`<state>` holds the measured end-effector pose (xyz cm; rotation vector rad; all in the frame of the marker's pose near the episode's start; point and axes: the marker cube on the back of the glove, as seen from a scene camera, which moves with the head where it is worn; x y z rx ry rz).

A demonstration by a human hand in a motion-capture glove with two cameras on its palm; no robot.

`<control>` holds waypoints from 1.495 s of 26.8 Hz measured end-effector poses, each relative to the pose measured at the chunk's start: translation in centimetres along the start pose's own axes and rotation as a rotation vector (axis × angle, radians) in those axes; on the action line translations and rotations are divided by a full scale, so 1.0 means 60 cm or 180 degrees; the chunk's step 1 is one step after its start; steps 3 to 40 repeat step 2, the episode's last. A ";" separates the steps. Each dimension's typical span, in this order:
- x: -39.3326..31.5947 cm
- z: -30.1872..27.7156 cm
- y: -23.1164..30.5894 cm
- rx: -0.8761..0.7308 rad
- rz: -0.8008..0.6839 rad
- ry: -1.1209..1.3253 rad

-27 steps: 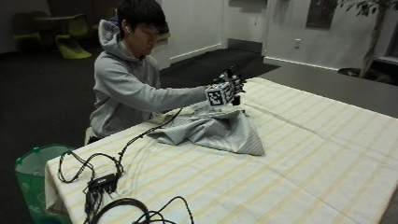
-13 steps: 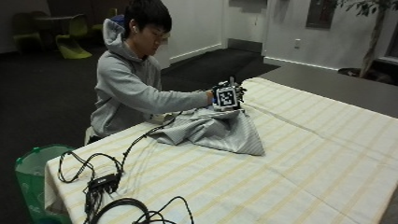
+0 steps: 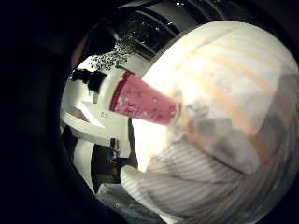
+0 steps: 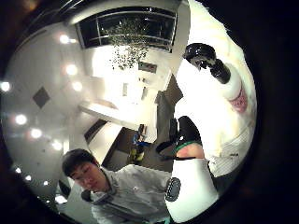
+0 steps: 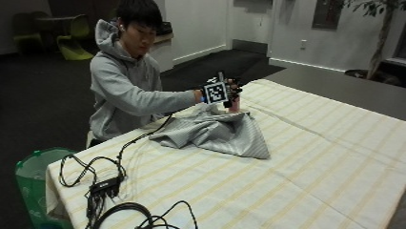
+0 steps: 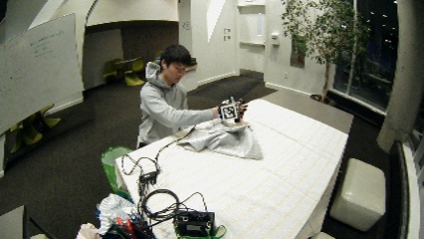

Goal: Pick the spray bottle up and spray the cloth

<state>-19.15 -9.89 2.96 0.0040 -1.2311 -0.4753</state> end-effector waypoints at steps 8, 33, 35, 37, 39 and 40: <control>0.001 -0.005 0.004 0.0055 -0.0011 0.0096; 0.001 -0.005 0.004 0.0055 -0.0011 0.0096; 0.001 -0.005 0.004 0.0055 -0.0011 0.0096; 0.001 -0.005 0.004 0.0055 -0.0011 0.0096; 0.001 -0.005 0.004 0.0055 -0.0011 0.0096; 0.001 -0.005 0.004 0.0055 -0.0011 0.0096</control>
